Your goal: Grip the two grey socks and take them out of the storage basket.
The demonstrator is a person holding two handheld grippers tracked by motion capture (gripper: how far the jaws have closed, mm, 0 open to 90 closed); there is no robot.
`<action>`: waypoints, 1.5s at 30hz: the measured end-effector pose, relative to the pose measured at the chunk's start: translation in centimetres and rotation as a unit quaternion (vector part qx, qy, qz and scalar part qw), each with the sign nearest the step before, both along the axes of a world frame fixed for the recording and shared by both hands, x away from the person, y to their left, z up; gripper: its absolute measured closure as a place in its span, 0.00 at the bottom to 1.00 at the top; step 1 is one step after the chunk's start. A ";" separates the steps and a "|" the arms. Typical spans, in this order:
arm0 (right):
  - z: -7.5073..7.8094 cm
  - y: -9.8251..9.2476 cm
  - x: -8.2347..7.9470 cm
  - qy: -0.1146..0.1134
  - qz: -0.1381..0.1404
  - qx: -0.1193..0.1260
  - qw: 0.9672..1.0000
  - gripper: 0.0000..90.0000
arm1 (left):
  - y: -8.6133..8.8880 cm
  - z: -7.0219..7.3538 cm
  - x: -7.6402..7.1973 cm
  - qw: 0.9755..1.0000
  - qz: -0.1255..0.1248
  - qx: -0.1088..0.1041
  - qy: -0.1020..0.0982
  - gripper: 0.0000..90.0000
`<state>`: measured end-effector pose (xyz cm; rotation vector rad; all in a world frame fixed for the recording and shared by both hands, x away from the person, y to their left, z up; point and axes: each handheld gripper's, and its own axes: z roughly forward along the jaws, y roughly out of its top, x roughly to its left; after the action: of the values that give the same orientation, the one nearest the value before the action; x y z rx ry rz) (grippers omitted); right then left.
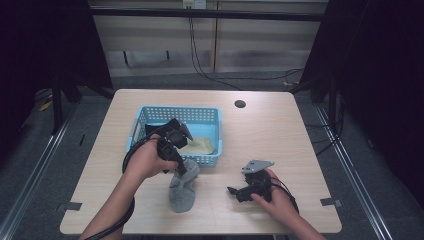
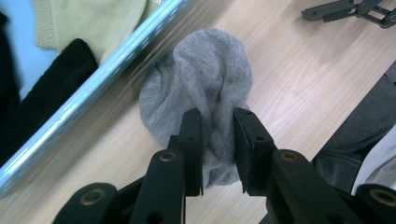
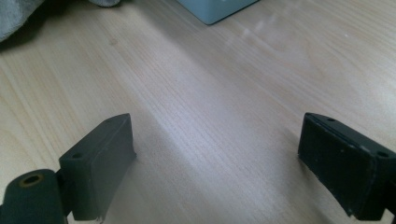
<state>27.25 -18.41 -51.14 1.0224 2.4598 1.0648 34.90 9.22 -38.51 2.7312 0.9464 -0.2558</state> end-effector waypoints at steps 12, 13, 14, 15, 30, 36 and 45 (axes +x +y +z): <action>0.0 0.0 0.0 0.003 -0.001 0.000 1.000 0.11 | -0.4 -1.1 -0.2 1.000 0.002 -0.016 0.003 0.74; 0.0 0.0 0.0 0.003 -0.002 0.000 1.000 0.11 | -0.4 -1.1 -0.2 1.000 0.005 -0.016 0.001 0.72; 0.0 0.0 0.0 0.003 -0.001 0.000 1.000 0.11 | -0.4 -1.1 -0.2 1.000 0.005 -0.016 0.001 0.69; 0.0 0.0 0.0 0.001 0.000 0.000 1.000 0.11 | -0.4 -1.1 -0.2 1.000 0.008 -0.026 -0.009 0.66; 0.0 0.0 0.0 0.003 -0.001 0.000 1.000 0.11 | 0.4 -0.6 -1.0 0.997 0.023 -0.053 -0.054 0.36; 0.0 0.0 -0.1 0.003 -0.001 -0.001 1.000 0.11 | 1.7 -0.4 -1.5 0.995 0.038 -0.057 -0.070 0.35; 0.0 0.0 -0.1 0.003 -0.001 -0.001 1.000 0.11 | 3.5 -0.7 -2.1 0.993 0.052 -0.066 -0.079 0.35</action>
<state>27.15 -18.44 -51.11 1.0286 2.4649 1.0601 32.84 12.72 -39.18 2.5311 0.9870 -0.0786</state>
